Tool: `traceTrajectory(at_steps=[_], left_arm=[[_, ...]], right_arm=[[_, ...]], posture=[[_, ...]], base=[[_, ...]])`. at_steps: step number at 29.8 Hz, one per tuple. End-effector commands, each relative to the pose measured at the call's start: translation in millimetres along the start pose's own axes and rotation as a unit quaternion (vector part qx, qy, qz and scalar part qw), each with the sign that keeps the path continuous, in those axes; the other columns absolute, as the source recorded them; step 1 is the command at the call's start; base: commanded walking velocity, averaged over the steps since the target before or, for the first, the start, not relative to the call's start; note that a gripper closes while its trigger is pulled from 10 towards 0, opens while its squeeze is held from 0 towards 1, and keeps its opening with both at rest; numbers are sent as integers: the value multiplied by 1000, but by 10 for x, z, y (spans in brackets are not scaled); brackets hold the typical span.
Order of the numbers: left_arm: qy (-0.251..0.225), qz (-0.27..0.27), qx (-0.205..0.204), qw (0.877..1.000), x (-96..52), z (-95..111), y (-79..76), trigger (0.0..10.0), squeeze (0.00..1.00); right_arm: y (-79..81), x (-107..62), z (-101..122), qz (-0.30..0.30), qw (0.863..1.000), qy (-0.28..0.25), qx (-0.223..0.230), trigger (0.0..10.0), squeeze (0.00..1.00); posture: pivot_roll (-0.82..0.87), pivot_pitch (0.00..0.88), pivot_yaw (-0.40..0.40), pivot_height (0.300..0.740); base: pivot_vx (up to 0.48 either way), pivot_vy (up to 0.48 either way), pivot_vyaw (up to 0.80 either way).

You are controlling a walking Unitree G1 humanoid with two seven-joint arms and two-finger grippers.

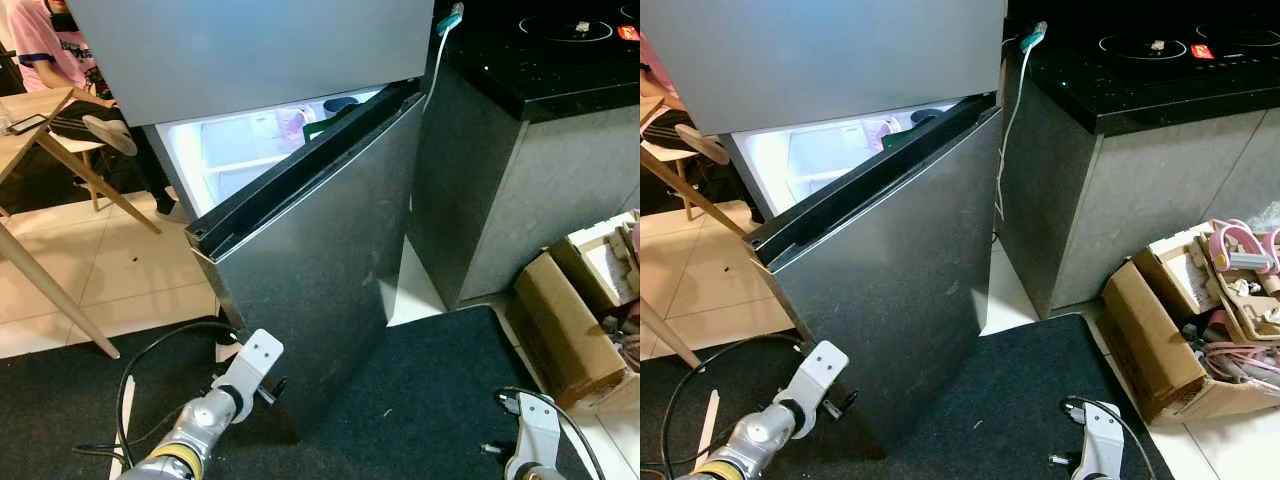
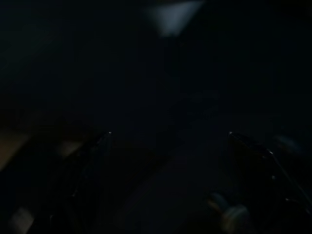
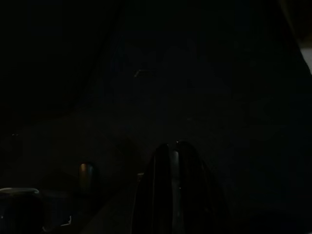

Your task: Restocking fridge

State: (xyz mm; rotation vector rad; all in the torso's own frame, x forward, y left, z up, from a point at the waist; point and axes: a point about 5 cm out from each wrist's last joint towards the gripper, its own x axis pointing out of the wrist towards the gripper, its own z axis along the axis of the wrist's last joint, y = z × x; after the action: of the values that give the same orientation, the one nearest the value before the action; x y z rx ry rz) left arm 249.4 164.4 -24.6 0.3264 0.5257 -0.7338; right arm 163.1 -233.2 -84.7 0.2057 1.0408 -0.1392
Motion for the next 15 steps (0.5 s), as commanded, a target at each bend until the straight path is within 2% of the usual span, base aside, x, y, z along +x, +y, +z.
traceTrajectory(at_steps=[1, 5, 8, 9, 12, 13, 15], left_arm=[[-42, -37, 15, 998, 102, 220, -41, 10000, 0], [-69, -67, -19, 995, 135, 294, -87, 10000, 0], [-80, -81, -25, 993, 152, 341, -98, 10000, 0], [-82, -84, -19, 993, 158, 363, -95, 941, 0], [-83, -85, -15, 993, 160, 376, -91, 941, 0], [-84, -80, -9, 993, 157, 394, -65, 0, 0], [-89, -51, 3, 995, 141, 449, 40, 0, 0]], right_arm=[[12, 2, -24, 1, 1000, 4, 0, 10000, 0], [9, 0, -30, 0, 1000, 6, -1, 10000, 0], [8, 0, -33, 0, 1000, 7, -2, 10000, 0], [8, 0, -39, 0, 1000, 7, -1, 10000, 0], [8, -1, -43, 0, 1000, 8, -1, 10000, 0], [9, -1, -47, 0, 1000, 8, 0, 10000, 0], [9, -1, -54, -1, 1000, 8, 2, 10000, 0]], posture=[[-18, 0, 45, 740], [-17, 0, 43, 740], [-16, 0, 43, 740], [-17, 0, 45, 740], [-17, 0, 45, 740], [-18, 0, 46, 740], [-18, 0, 47, 740]], base=[[0, 0, 0], [0, 0, 0], [0, 0, 0], [0, 0, 0], [0, 0, 0], [0, 0, 0], [0, 0, 0]])
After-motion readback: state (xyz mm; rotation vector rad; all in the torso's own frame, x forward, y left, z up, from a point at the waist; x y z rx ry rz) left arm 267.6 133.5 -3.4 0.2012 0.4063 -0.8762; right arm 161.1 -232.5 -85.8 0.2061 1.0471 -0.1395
